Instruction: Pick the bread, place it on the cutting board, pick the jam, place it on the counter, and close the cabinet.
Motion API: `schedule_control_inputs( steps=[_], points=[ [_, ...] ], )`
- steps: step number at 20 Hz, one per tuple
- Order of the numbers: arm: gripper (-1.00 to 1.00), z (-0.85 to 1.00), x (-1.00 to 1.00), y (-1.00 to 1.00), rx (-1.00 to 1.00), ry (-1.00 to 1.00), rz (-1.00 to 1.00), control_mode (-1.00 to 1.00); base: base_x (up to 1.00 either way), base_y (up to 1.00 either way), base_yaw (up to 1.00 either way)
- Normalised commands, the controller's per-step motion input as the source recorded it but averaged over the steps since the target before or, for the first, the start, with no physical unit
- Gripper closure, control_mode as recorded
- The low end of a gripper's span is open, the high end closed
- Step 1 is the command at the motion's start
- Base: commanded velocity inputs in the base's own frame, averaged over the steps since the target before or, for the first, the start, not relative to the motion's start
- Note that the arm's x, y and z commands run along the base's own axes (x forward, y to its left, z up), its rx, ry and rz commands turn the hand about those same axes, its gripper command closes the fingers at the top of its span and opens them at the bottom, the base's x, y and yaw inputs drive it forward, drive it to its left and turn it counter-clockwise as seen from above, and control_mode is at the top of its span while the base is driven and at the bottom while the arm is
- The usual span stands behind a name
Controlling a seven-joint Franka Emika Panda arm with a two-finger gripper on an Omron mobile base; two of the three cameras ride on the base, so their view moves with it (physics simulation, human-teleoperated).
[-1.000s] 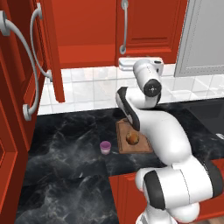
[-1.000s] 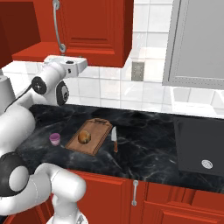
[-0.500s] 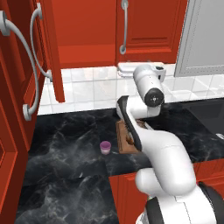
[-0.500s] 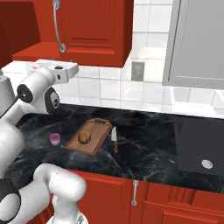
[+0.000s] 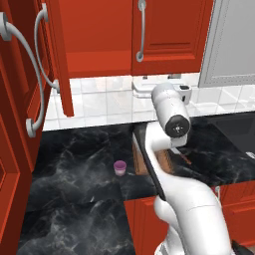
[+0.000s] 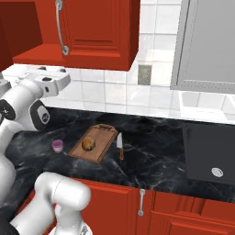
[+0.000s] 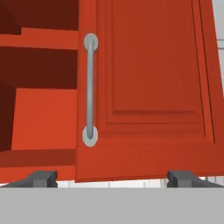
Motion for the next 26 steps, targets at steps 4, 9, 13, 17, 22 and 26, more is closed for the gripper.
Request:
schedule_control_inputs(
  steps=[4, 9, 13, 17, 22, 26],
  points=[
    [-1.00, 0.01, -0.62, 0.23, 0.00, 0.00, 0.00, -1.00, 0.00, 0.00, 0.00],
    [-1.00, 0.08, -0.46, 0.26, 0.00, 0.00, 0.00, -1.00, 0.00, 0.00, 0.00],
    [-1.00, 0.11, -0.43, 0.27, 0.00, 0.00, 0.00, -1.00, 0.00, 0.00, 0.00],
    [-1.00, 0.07, -0.44, 0.28, 0.00, 0.00, 0.00, -1.00, 0.00, 0.00, 0.00],
    [-1.00, 0.00, -0.37, 0.25, 0.00, 0.00, 0.00, -1.00, 0.00, 0.00, 0.00],
    [-1.00, 0.00, -0.31, 0.28, 0.00, 0.00, 0.00, -1.00, 0.00, 0.00, 0.00]
  ],
)
